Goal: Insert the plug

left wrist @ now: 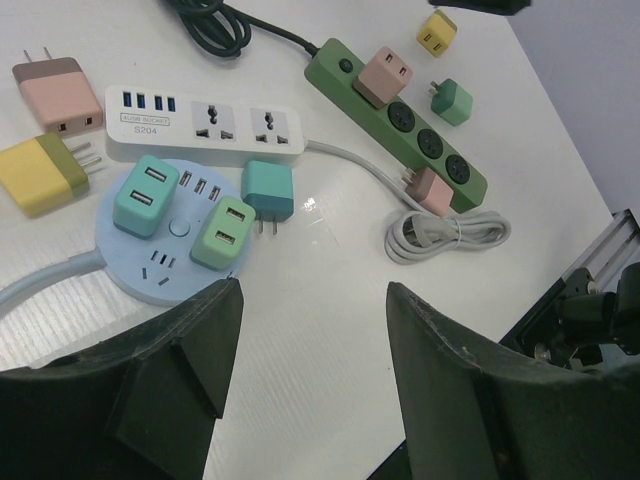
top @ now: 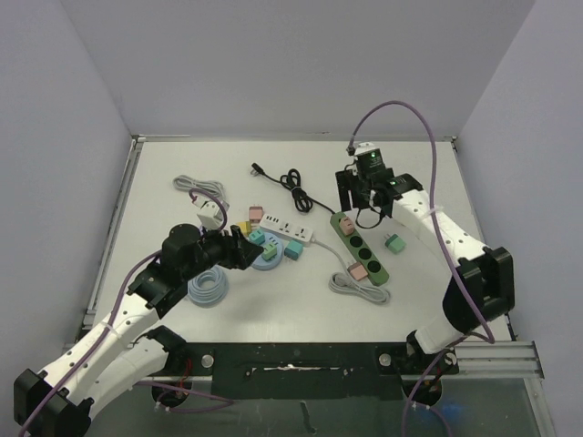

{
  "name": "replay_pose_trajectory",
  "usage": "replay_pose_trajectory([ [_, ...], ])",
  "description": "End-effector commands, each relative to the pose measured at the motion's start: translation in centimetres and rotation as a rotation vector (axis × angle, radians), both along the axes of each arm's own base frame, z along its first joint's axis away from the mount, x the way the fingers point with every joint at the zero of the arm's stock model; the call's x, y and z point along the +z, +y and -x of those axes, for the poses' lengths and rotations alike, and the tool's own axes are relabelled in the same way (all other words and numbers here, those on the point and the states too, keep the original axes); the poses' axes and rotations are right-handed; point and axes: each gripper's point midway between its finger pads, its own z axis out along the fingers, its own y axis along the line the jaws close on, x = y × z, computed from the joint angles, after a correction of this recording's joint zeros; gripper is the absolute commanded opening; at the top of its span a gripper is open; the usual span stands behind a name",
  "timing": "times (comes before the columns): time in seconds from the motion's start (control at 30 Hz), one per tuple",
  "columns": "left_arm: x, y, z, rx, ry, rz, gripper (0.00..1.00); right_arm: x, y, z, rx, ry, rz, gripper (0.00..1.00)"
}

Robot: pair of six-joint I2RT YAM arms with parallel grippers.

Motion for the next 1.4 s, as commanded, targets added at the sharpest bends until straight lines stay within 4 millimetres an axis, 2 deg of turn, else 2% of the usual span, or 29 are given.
replay_pose_trajectory([
  [0.0,2.1,-0.3,-0.7,0.003,-0.047,0.023,0.59,1.3,-3.7,2.1,-0.218,-0.112,-0.034,0.7],
  [0.1,2.2,-0.5,-0.8,0.004,-0.031,0.029,0.61,0.3,-8.1,4.5,-0.434,-0.117,-0.026,0.71],
  [0.2,2.3,-0.6,-1.0,0.008,-0.031,0.035,0.65,-1.3,-11.4,6.5,-0.599,-0.107,-0.054,0.71],
  [0.3,2.5,-0.7,-1.1,0.017,-0.041,0.055,0.67,-2.9,-13.6,7.6,-0.712,-0.11,-0.11,0.74],
  [0.5,2.4,-1.0,-1.4,0.035,0.005,0.081,0.67,-6.2,-15.4,7.5,-0.787,-0.036,-0.24,0.77],
  [0.77,0.3,-1.2,-2.3,0.128,0.152,0.12,0.67,-8.9,-16.6,6.1,-0.901,-0.001,-0.289,0.77],
  [0.93,-0.4,-1.4,-2.5,0.14,0.184,0.133,0.67,-10.4,-15.6,5.3,-0.86,0.038,-0.321,0.71],
  [1.27,-0.8,-1.4,-2.6,0.145,0.189,0.13,0.67,-11.5,-14.5,5.3,-0.78,0.088,-0.331,0.74],
  [1.37,-0.8,-1.5,-2.6,0.143,0.188,0.129,0.67,-11.7,-14.3,5.2,-0.768,0.102,-0.332,0.72],
])
